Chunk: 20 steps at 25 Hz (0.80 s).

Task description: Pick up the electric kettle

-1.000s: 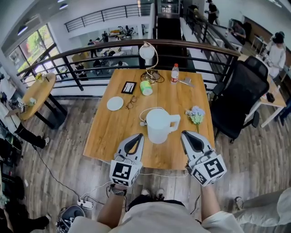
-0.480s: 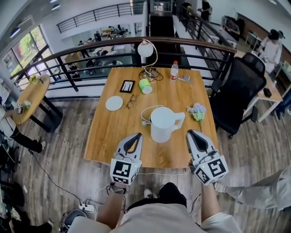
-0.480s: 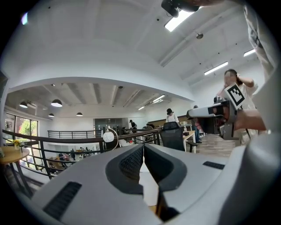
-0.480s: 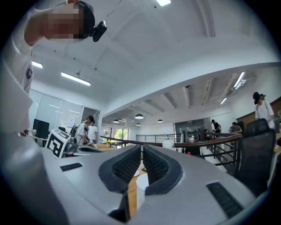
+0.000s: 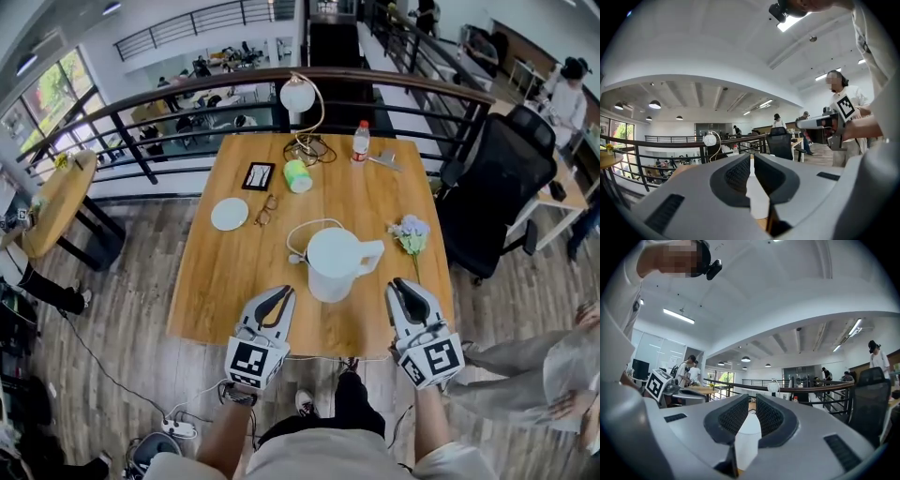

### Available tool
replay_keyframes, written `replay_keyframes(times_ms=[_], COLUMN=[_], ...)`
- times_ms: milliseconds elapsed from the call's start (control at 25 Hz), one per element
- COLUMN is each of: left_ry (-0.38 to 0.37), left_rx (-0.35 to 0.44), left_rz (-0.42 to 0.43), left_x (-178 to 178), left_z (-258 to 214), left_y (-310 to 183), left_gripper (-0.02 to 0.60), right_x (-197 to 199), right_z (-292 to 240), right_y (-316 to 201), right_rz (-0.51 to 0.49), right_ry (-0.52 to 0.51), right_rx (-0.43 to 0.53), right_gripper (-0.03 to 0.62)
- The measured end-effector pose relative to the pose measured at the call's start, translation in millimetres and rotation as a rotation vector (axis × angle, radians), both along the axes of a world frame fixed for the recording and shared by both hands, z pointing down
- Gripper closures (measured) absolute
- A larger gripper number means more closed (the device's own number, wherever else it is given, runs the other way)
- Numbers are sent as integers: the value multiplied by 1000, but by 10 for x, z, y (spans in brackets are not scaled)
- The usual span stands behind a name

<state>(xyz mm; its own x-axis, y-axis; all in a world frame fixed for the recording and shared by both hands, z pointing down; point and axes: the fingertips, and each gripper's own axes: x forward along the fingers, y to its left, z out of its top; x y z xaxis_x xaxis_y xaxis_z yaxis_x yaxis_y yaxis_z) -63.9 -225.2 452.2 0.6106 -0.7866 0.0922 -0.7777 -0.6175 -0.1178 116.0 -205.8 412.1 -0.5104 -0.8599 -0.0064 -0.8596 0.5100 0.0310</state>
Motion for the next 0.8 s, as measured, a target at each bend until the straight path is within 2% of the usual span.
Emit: replay_keyframes(times_ms=[200,480,800], left_ry=[-19,-15,10], left_rx=[-29,-93,-152], left_rz=[32,73,150], left_x=[190,336,396], left_z=[208,596,912], left_y=[-105,-302,-449], left_gripper=[555,454,363], right_x=[90,225,320], right_z=[292,848,1368], right_y=[-206,-600,-935], right_rz=[8,28,51], right_ry=[2,39,45], right_rx=[-47,-129,-216], right_gripper=[509,491,430])
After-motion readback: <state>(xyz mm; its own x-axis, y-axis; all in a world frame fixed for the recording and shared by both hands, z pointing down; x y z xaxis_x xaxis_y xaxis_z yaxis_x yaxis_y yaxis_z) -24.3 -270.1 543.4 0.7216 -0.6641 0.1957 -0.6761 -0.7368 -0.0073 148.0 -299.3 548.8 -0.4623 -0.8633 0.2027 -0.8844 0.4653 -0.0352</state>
